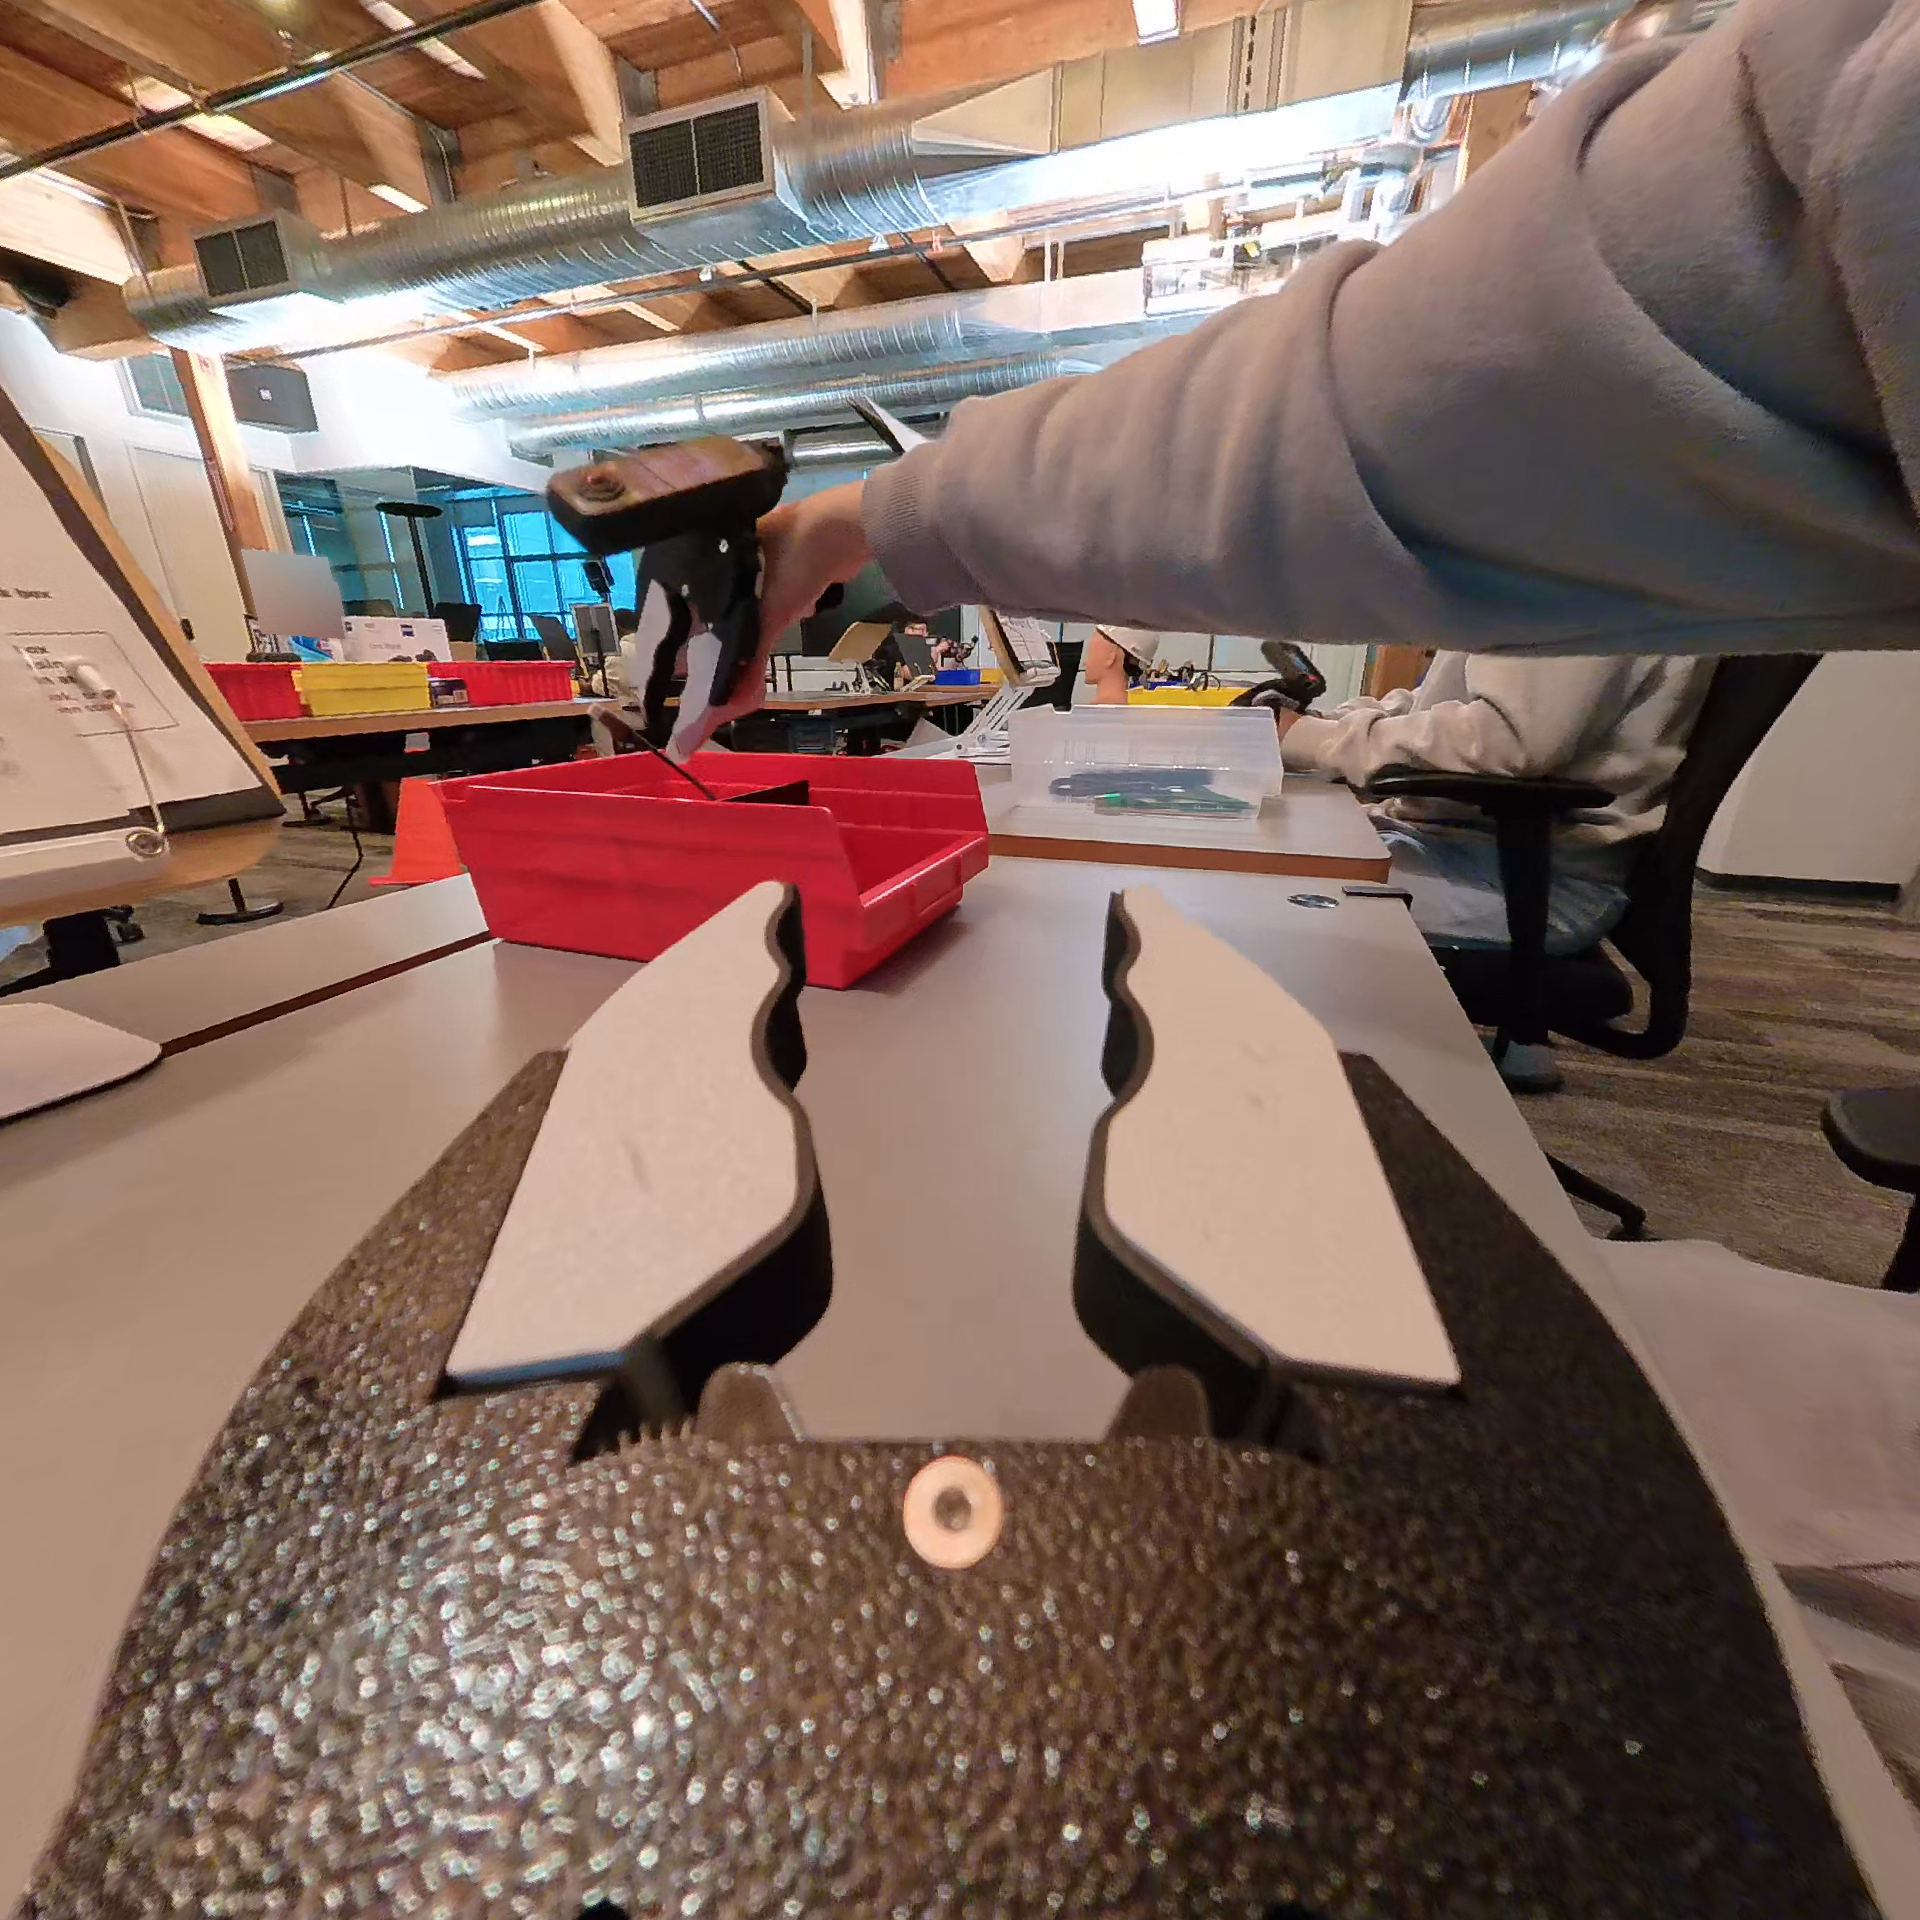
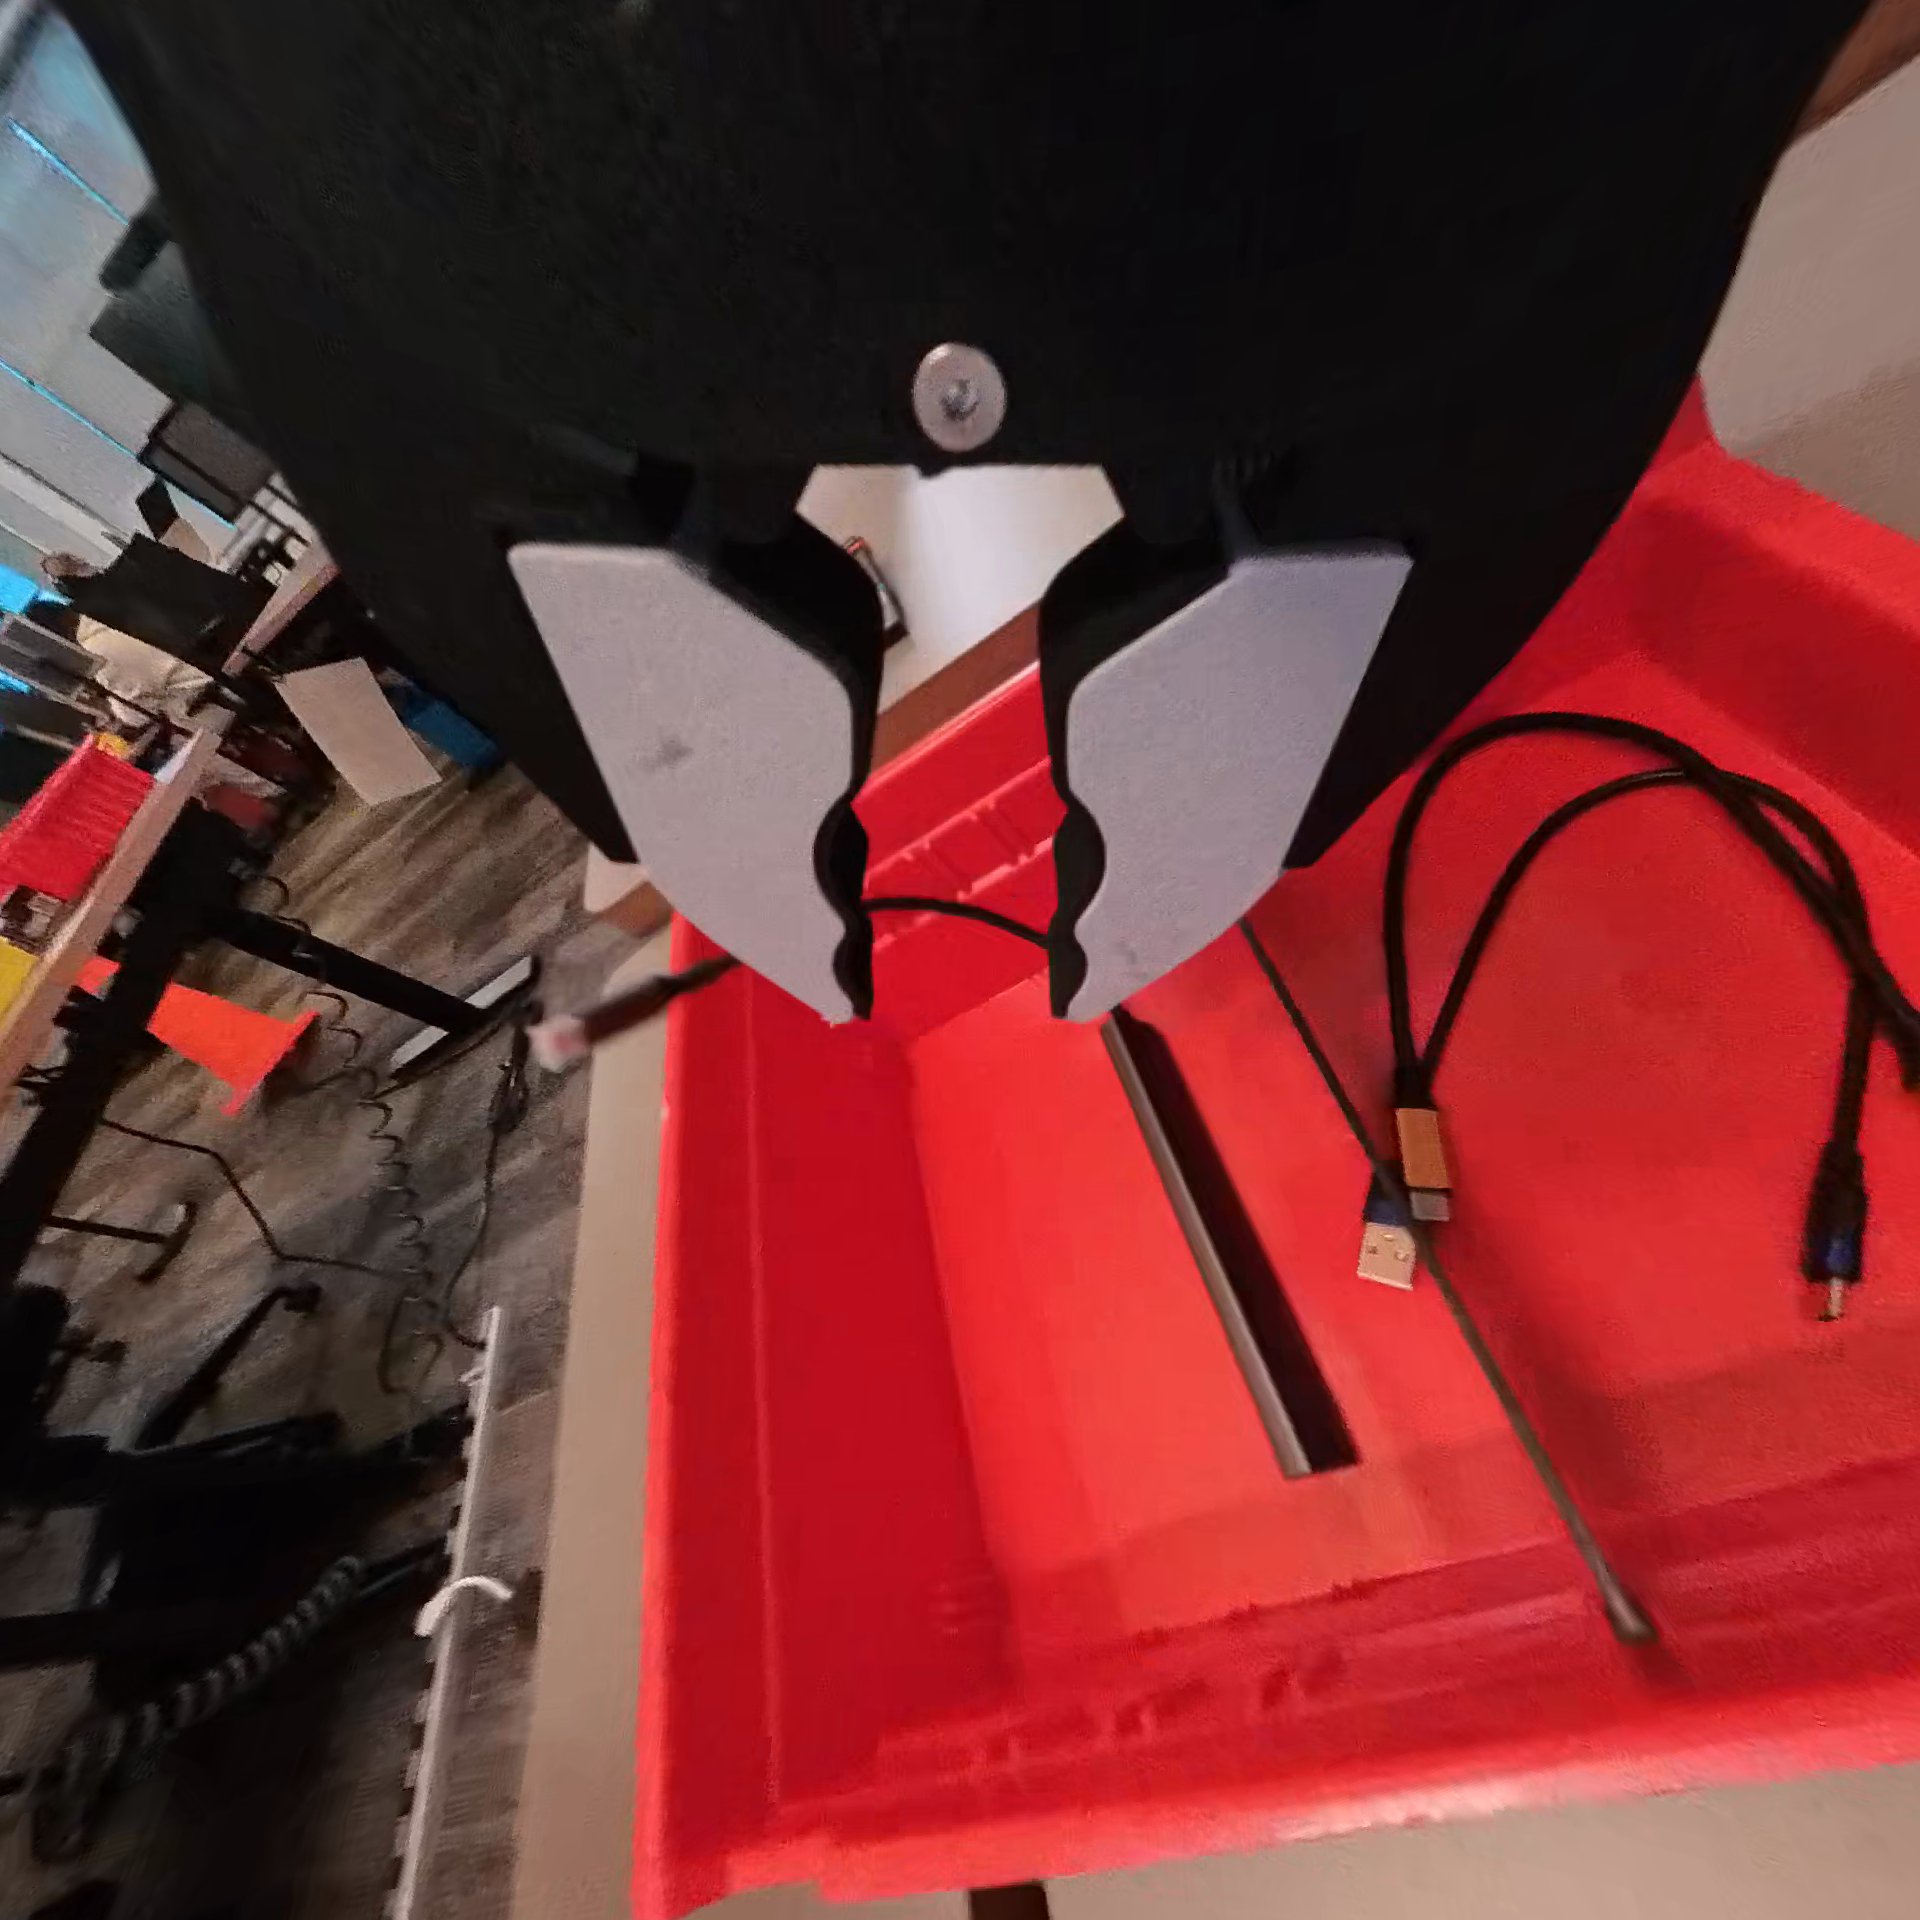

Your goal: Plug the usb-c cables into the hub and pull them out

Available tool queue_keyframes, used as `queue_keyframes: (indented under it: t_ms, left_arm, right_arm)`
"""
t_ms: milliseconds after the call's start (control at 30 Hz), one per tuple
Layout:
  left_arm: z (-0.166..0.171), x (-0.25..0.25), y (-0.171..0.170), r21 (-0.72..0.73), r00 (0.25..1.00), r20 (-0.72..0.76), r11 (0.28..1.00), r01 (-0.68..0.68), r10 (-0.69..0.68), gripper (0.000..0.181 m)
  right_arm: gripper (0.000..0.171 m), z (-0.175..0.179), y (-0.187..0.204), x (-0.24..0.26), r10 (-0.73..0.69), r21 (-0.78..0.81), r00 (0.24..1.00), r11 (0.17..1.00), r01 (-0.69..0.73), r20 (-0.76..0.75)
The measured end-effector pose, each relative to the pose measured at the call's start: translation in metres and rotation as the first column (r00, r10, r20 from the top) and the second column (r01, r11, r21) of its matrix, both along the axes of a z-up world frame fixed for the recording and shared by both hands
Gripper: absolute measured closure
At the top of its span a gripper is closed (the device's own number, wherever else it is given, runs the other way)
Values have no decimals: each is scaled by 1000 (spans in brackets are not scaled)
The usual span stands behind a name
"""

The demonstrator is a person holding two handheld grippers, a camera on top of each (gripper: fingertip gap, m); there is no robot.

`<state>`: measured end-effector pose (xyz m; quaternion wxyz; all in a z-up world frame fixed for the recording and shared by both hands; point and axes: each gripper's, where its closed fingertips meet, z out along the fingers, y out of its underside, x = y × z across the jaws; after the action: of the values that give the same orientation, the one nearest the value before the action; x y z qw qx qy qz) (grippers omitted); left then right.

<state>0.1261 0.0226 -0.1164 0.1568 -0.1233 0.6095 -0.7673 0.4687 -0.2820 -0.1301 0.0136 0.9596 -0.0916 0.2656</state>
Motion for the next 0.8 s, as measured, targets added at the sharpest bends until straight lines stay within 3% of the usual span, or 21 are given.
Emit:
queue_keyframes:
  t_ms: [100,233,300,433,500,600,733,800]
  left_arm:
    - [0,1,-1,3,1000,-4,1000,-4,4,127]
    - [1,8,5,-23,999,-27,999,-41,41,127]
    - [0,14,11,0,996,-34,997,-82,82,127]
    - [2,38,47,124,963,-57,959,-255,264,127]
    - [10,60,92,199,885,-94,880,-432,456,130]
    - [19,89,185,409,712,-145,697,-589,687,134]
    - [-10,115,300,749,438,-298,492,-443,848,117]
    - [-26,126,320,774,371,-383,513,-370,846,121]
  right_arm:
    - [145,30,0,3,-74,124,983,991,53,169]
    - [145,53,46,-40,-145,452,946,892,-2,291]
    - [145,58,78,-80,-156,622,936,779,-81,317]
    - [140,61,136,-172,-157,885,948,425,-189,278]
    - [137,53,149,-208,-152,913,948,349,-212,278]
    - [137,38,155,-247,-171,919,944,330,-215,282]
    - [137,19,158,-282,-134,931,962,312,-189,240]
    - [137,13,155,-286,-139,933,962,311,-182,234]
